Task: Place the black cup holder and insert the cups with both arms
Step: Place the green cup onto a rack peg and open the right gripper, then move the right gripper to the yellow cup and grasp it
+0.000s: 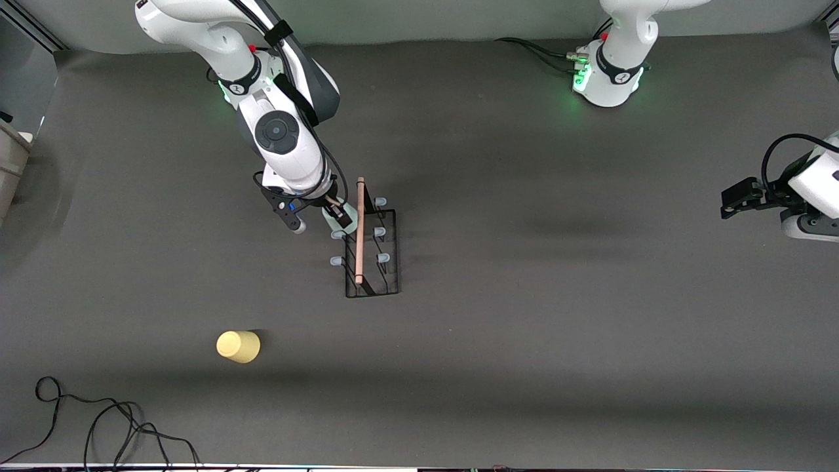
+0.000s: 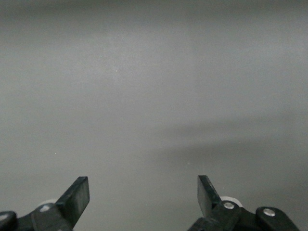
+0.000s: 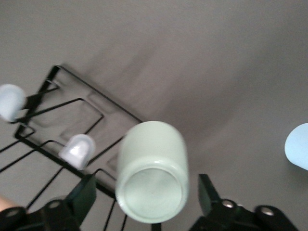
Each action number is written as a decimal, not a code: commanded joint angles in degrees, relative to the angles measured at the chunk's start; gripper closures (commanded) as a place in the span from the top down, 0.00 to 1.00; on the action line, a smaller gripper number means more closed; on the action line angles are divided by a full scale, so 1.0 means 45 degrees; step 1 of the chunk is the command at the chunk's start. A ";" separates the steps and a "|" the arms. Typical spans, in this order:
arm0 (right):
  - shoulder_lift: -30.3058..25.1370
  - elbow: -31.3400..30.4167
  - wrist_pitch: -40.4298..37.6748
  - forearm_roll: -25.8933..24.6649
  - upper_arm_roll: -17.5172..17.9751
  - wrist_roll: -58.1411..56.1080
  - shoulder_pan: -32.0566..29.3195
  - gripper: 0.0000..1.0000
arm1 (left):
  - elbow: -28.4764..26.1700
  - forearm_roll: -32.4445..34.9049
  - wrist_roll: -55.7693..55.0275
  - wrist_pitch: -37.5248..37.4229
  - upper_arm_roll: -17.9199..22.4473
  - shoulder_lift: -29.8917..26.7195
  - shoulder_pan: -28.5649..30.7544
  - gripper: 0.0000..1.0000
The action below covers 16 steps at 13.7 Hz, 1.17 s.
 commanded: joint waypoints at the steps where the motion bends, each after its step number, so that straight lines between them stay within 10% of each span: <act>1: -0.0271 0.1765 -0.2349 -0.0045 -0.0078 0.0191 0.0016 1.00 | -0.0119 -0.0111 0.0245 0.0175 -0.0021 -0.0063 0.0087 1.00; 7: -0.0212 0.6400 -0.7631 -0.0221 -0.1519 -0.3839 -0.0063 1.00 | -0.0119 -0.0092 0.0225 0.0116 -0.0021 -0.0082 0.0068 1.00; 12: 0.0352 0.6756 -0.6684 -0.0026 -0.5402 -1.4340 -0.0257 1.00 | -0.0080 -0.0092 0.0225 0.0116 -0.0021 -0.0063 0.0068 1.00; 16: 0.2300 0.8135 -0.5487 0.0929 -0.5918 -1.8574 -0.1934 1.00 | -0.0080 -0.0092 0.0225 0.0175 -0.0021 -0.0024 0.0068 1.00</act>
